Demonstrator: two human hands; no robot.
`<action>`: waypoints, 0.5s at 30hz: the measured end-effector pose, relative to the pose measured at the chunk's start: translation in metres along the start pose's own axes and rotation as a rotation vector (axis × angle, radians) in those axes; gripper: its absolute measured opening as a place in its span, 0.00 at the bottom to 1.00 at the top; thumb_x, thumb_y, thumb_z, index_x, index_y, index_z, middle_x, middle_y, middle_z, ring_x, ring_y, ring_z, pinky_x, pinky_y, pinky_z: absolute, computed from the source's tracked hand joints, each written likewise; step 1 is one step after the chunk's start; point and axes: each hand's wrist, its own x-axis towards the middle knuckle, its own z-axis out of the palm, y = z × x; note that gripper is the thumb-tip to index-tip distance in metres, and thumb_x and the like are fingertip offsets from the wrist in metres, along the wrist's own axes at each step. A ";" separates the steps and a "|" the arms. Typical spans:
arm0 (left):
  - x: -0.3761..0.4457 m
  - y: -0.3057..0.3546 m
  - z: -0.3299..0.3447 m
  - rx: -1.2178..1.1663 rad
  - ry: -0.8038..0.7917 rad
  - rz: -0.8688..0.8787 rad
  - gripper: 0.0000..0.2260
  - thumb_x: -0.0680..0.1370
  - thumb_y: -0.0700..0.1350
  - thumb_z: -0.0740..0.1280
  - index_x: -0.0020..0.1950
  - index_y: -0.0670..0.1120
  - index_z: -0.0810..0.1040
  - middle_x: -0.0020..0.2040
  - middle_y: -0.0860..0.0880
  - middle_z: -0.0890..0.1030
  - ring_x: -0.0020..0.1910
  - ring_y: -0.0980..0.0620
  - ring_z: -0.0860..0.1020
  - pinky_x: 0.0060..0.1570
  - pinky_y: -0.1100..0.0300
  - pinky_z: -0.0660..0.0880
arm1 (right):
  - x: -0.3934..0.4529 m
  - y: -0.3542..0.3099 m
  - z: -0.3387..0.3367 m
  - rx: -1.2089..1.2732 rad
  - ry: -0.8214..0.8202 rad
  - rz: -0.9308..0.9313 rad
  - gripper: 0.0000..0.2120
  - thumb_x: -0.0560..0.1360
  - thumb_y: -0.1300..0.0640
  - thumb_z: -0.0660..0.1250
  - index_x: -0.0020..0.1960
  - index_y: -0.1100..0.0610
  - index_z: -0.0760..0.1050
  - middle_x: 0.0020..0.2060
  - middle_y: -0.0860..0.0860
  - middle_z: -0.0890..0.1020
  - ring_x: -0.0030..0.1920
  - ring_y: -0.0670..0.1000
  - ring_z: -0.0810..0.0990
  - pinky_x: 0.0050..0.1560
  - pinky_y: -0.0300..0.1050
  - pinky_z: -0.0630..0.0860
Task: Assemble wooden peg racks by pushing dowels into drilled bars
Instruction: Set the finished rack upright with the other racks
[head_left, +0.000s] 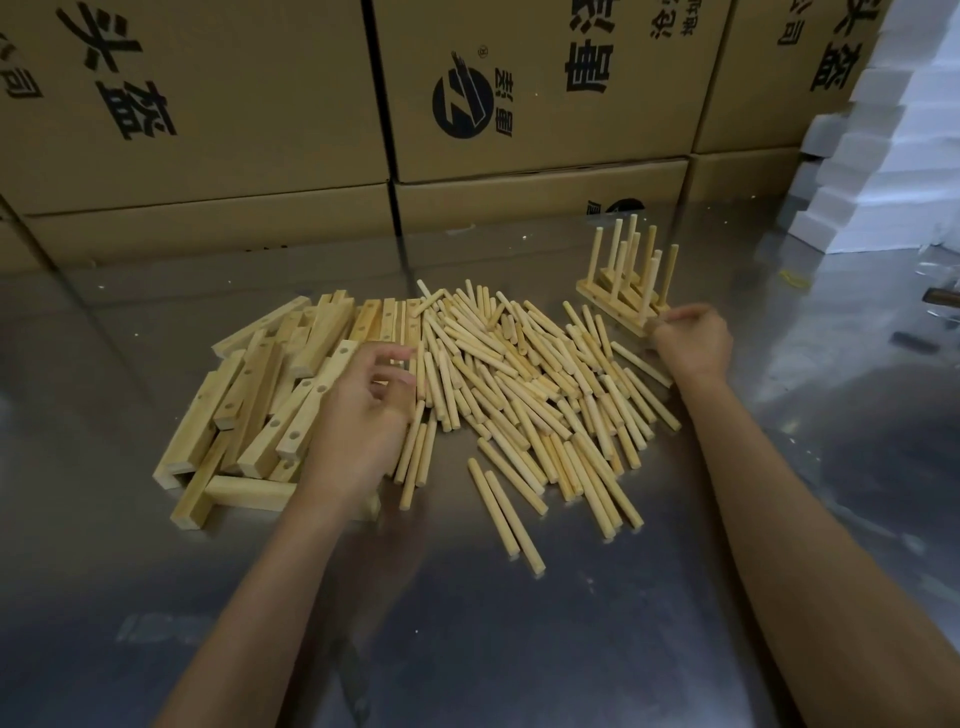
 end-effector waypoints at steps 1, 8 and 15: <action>0.001 -0.001 -0.003 0.051 0.024 0.023 0.13 0.81 0.38 0.61 0.58 0.56 0.77 0.50 0.56 0.81 0.41 0.62 0.77 0.40 0.62 0.71 | -0.004 0.000 -0.002 0.020 0.025 -0.005 0.10 0.75 0.58 0.71 0.56 0.56 0.76 0.51 0.53 0.81 0.52 0.53 0.80 0.56 0.52 0.79; 0.011 -0.008 -0.041 0.558 0.266 0.120 0.10 0.77 0.38 0.66 0.57 0.46 0.81 0.55 0.47 0.81 0.59 0.44 0.74 0.61 0.43 0.72 | -0.071 -0.043 0.013 -0.079 0.038 -0.425 0.04 0.77 0.59 0.65 0.51 0.54 0.76 0.35 0.43 0.77 0.38 0.44 0.79 0.41 0.43 0.77; 0.011 -0.015 -0.047 0.770 0.218 -0.025 0.10 0.75 0.47 0.71 0.54 0.44 0.82 0.57 0.44 0.80 0.61 0.41 0.72 0.62 0.46 0.67 | -0.165 -0.060 0.049 -0.092 -0.315 -0.739 0.04 0.76 0.60 0.65 0.48 0.52 0.77 0.36 0.44 0.79 0.33 0.42 0.75 0.39 0.44 0.75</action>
